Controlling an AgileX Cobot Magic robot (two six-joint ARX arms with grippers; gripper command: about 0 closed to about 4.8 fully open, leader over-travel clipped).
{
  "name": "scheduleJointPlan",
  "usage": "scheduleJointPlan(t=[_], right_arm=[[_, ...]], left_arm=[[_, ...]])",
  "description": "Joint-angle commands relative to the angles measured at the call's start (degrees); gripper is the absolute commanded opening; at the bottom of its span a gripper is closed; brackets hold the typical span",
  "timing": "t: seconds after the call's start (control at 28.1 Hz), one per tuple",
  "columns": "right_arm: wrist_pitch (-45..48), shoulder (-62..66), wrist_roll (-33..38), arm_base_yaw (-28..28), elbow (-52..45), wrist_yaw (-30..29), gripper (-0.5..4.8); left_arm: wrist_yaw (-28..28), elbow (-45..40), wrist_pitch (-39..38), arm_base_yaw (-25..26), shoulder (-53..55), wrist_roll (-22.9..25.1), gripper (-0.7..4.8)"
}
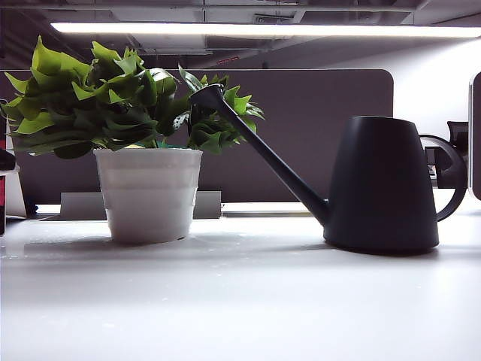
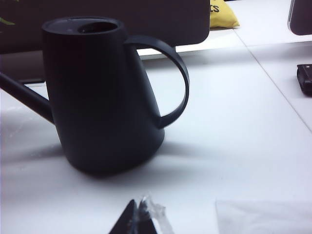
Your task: Pick up the watering can from the table, water the potted plant, and put the can back.
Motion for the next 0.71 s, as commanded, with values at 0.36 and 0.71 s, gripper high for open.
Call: scheduleJointPlan(t=[0.36,0.71], right_arm=[[0.85,0.04,-0.28,0.07,-0.31,1.29,-0.02],[6.75,-0.02,-0.24,0.0,-0.28,3.61,-0.01]], left_arm=[[1.18,-0.37,-0.52,0.07,0.02,-0.22,-0.02],[4.98,-0.37,-0.52,30.88,-0.59,-0.22,-0.02]])
